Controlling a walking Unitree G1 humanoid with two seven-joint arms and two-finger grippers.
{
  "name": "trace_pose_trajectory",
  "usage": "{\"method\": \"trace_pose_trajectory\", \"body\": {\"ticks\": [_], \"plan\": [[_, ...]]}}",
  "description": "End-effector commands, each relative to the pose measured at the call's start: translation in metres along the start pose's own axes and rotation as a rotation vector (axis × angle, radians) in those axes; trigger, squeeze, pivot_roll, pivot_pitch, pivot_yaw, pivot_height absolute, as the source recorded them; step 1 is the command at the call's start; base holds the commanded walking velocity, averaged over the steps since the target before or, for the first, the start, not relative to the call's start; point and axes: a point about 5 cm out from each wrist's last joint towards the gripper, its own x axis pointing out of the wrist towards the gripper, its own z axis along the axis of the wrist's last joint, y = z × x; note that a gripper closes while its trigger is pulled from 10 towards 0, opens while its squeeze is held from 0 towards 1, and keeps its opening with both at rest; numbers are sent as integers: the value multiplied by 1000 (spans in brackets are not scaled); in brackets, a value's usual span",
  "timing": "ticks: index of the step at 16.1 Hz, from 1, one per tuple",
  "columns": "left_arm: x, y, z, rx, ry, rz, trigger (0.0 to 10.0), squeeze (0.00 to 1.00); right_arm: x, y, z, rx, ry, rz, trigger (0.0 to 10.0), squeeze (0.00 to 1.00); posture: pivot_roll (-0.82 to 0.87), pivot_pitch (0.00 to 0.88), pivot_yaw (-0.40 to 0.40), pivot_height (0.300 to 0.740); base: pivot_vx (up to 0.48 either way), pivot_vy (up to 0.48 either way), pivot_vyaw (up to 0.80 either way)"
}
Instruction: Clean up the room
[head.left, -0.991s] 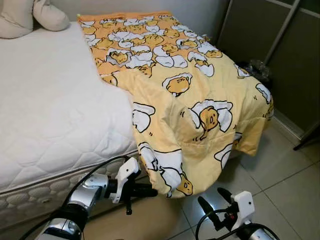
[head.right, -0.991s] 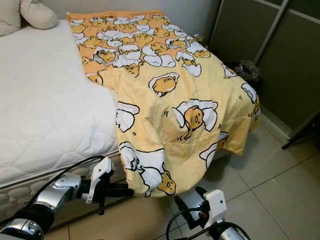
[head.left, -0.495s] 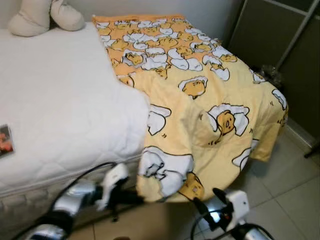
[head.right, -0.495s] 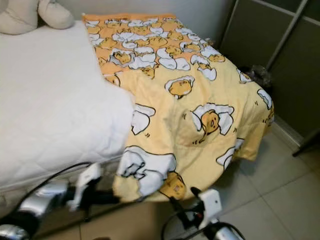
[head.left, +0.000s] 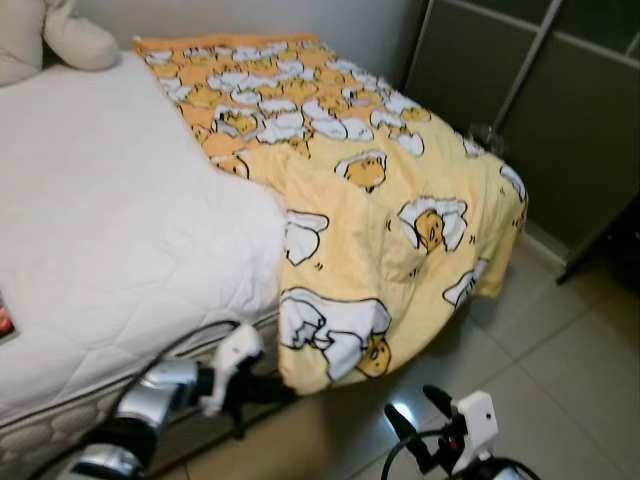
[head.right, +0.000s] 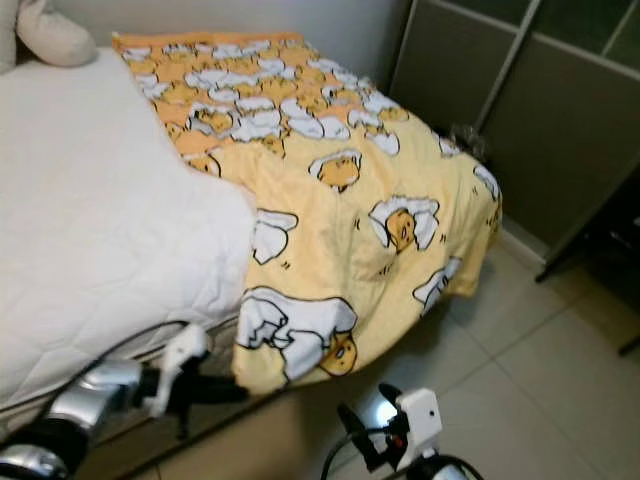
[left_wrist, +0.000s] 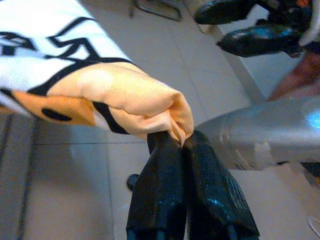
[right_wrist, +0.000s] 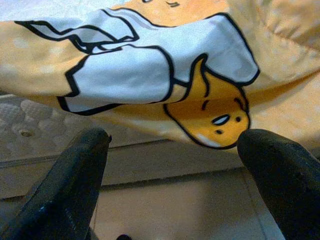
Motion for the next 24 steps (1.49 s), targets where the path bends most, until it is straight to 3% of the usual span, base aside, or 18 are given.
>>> {"method": "trace_pose_trajectory", "body": {"ticks": [1,8,13,20,23,24], "plan": [[2,-2,0,27,18,-29,0,0,0,-5,7,-31,-12,-3,10000,0,-66,11,-40,736,0,-469,0],[13,-4,2,26,23,-40,0,0,-2,-9,8,-62,8,22,10000,0,-67,5,-47,736,0,-466,0],[17,-6,4,31,27,-63,0,0,-1,-4,4,-83,92,145,10000,0,-68,11,-47,736,0,0,0],[21,-11,3,27,11,-90,0,0,-1,-5,4,-60,86,119,10000,0,-68,9,-46,736,0,0,0],[44,-32,-15,42,37,-121,0,0,1,-4,5,-64,89,127,10000,0,-64,8,-46,736,0,-480,0],[46,-33,-15,39,36,-122,0,0,2,-4,6,-64,89,127,10000,0,-64,8,-46,736,0,-480,0]]}}
